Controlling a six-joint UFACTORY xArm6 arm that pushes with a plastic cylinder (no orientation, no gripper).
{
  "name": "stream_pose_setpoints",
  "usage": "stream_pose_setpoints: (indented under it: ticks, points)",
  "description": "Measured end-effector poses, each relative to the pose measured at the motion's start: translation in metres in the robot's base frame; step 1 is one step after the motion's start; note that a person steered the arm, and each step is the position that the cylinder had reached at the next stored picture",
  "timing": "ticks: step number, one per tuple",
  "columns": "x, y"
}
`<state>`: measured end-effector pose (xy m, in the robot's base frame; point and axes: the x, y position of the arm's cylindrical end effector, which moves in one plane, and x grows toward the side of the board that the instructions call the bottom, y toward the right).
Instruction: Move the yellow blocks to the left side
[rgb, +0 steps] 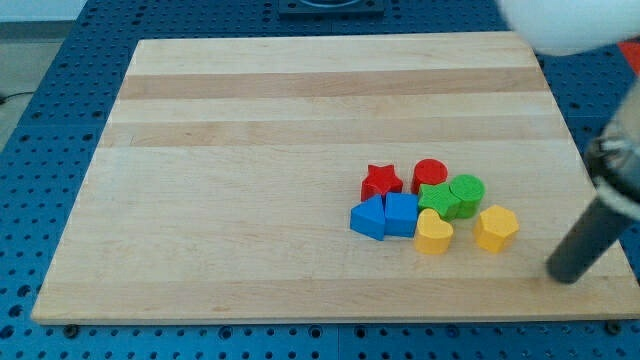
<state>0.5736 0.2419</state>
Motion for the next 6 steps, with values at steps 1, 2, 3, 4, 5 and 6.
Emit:
stream_pose_setpoints:
  ticks: [1,2,3,4,5,6]
  points:
    - [-0.037,-0.002]
    - [-0.036,-0.063]
    - [-0.02,-0.118]
    - [-0.005,-0.118]
    - [0.017,-0.113]
    - [0.038,-0.115]
